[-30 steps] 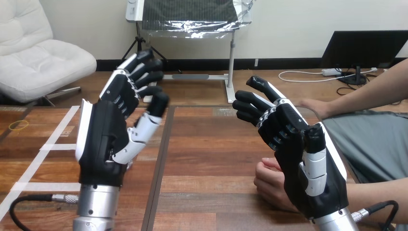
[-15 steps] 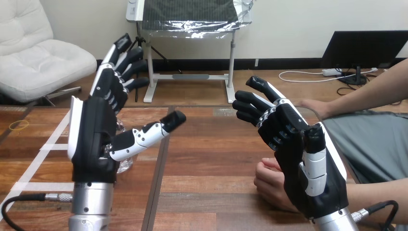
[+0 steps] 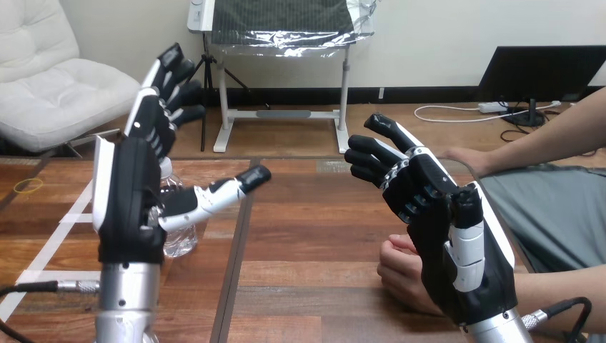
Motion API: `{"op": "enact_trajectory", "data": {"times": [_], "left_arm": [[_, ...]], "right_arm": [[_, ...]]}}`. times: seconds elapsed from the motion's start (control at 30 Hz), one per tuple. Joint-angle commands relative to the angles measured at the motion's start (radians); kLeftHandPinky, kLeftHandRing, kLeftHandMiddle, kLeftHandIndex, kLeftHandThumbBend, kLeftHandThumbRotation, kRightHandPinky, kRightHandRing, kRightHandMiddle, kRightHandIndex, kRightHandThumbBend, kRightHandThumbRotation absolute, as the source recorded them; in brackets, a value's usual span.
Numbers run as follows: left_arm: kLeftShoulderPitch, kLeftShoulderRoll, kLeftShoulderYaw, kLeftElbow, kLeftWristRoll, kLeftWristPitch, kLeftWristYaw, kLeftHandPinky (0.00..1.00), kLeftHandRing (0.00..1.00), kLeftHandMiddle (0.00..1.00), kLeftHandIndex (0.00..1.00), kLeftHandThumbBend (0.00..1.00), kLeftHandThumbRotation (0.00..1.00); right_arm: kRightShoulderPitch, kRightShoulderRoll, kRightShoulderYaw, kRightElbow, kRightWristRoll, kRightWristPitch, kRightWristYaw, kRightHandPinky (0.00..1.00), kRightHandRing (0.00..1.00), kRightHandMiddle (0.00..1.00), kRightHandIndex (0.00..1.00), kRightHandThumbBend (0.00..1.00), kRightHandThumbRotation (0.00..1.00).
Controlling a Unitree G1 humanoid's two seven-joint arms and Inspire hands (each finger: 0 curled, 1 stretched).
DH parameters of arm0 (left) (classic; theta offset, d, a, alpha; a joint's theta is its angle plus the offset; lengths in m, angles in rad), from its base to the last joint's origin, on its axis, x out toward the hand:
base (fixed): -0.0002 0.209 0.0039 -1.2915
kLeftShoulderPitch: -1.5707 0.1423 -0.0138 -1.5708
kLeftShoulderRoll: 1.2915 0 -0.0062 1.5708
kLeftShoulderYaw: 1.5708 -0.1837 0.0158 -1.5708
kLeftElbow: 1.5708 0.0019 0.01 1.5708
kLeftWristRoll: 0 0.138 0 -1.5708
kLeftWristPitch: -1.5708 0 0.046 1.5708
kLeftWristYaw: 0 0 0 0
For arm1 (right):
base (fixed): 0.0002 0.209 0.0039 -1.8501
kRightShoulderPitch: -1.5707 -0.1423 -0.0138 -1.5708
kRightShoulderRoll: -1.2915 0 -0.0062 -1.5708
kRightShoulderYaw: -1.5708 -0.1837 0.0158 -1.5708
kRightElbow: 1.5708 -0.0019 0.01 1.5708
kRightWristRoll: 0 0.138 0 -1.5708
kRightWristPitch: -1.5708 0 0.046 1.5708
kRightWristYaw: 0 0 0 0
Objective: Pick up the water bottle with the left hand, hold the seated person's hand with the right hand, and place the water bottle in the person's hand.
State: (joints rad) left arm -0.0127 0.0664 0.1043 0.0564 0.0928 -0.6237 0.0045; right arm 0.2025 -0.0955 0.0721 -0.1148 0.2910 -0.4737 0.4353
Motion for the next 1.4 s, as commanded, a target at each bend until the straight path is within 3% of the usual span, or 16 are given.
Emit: {"op": "enact_trajectory", "data": {"times": [0.0, 0.3, 0.67, 1.37], "left_arm": [[-0.096, 0.02, 0.017, 0.021, 0.018, -0.03, 0.03, 0.78, 0.85, 0.89, 0.91, 1.0, 0.09], [-0.15, 0.046, 0.047, 0.082, 0.052, -0.036, 0.081, 0.81, 0.86, 0.88, 0.91, 0.99, 0.14], [-0.208, 0.073, 0.07, 0.156, 0.061, 0.017, 0.132, 0.92, 0.91, 0.9, 0.92, 0.95, 0.17], [-0.332, 0.132, 0.085, 0.394, 0.079, 0.075, 0.22, 0.93, 0.92, 0.91, 0.92, 0.95, 0.24]], "right_arm": [[-0.049, -0.006, -0.012, -0.024, 0.007, -0.006, 0.003, 0.87, 0.85, 0.85, 0.9, 0.78, 1.0], [-0.048, -0.006, -0.013, -0.023, 0.01, -0.006, 0.006, 0.87, 0.85, 0.85, 0.9, 0.78, 1.0], [-0.047, -0.004, -0.014, -0.026, 0.009, -0.005, 0.006, 0.88, 0.85, 0.85, 0.89, 0.78, 1.0], [-0.045, -0.006, -0.015, -0.026, 0.008, -0.006, 0.01, 0.87, 0.85, 0.85, 0.89, 0.77, 1.0]]}}
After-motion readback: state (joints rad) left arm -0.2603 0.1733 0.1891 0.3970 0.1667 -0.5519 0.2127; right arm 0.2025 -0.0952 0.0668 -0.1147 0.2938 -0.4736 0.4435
